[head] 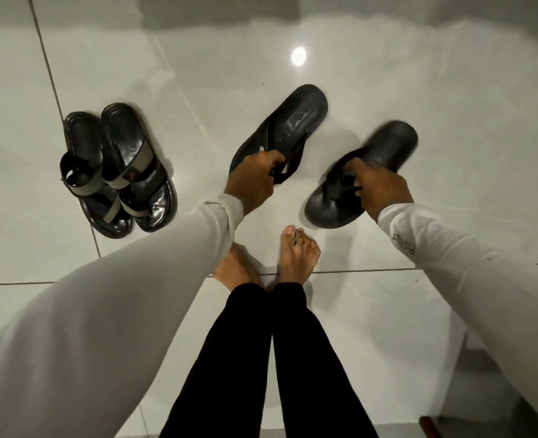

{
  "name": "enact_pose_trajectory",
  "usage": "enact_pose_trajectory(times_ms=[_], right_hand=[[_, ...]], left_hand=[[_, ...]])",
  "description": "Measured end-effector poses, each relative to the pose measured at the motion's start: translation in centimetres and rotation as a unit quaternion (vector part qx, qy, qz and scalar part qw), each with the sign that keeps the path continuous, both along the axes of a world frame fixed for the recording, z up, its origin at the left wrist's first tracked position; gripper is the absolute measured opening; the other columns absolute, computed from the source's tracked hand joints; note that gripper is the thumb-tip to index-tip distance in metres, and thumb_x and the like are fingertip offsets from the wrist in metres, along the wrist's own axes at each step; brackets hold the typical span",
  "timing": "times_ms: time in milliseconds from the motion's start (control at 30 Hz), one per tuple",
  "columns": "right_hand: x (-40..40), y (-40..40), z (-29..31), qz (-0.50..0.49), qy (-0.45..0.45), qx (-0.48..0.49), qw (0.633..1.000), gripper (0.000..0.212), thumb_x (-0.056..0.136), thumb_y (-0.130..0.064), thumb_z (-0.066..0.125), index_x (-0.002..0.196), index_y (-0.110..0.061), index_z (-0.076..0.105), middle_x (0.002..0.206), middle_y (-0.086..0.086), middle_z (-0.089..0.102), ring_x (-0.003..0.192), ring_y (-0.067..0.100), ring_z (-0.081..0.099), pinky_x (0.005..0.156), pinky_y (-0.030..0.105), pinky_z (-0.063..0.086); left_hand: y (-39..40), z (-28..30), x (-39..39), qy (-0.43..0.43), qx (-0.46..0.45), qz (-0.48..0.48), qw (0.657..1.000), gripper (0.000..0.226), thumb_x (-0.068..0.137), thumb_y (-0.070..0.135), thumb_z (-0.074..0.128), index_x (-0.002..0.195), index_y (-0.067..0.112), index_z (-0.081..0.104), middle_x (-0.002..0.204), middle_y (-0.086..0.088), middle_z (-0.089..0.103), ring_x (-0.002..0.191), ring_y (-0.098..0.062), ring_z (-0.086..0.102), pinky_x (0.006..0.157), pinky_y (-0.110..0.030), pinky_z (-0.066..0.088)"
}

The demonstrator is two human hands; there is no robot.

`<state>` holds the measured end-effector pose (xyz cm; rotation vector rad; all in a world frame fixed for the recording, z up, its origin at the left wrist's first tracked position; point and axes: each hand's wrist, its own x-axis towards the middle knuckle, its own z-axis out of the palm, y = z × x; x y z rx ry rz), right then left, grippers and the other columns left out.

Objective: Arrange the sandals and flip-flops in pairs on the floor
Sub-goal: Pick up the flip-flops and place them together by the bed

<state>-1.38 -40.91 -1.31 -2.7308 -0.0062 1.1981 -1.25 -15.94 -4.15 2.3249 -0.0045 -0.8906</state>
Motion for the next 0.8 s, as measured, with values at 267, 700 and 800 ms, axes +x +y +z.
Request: enact_pose_trajectory(times_ms=[267, 700, 800], right_hand=[[1.0, 4.1, -0.8, 0.026, 0.026, 0.024, 0.999, 0.053, 0.078, -0.001, 0.058, 0.126, -0.024, 0.056, 0.114, 0.017, 0.061, 0.099, 0.04, 0.064, 0.088, 0.043, 0.053], [2.7, -1.0, -2.4, 0.18, 0.004, 0.01, 0.984, 0.039, 0.082, -0.008, 0.066, 0.121, -0.015, 0.065, 0.12, 0.014, 0.056, 0.115, 0.036, 0.047, 0.092, 0.042, 0.042], [4.9, -3.9, -2.4, 0.189, 0.017, -0.001, 0.982, 0.039, 0.079, -0.005, 0.068, 0.118, -0.012, 0.066, 0.124, 0.014, 0.054, 0.115, 0.037, 0.049, 0.092, 0.044, 0.045]], left_hand=[[1.1, 0.8, 1.3, 0.034, 0.211, -0.239, 0.947, 0.051, 0.094, 0.037, 0.052, 0.141, 0.02, 0.04, 0.129, -0.02, 0.05, 0.107, -0.042, 0.06, 0.085, -0.048, 0.05], [-6.6, -0.1, 2.2, 0.089, 0.14, -0.15, 0.975, 0.045, 0.087, 0.022, 0.061, 0.128, 0.012, 0.046, 0.118, -0.021, 0.058, 0.099, -0.045, 0.063, 0.087, -0.051, 0.053], [-10.1, -0.5, 3.1, 0.073, 0.133, -0.139, 0.979, 0.045, 0.086, 0.023, 0.063, 0.127, 0.013, 0.047, 0.117, -0.02, 0.06, 0.097, -0.043, 0.065, 0.086, -0.052, 0.054]])
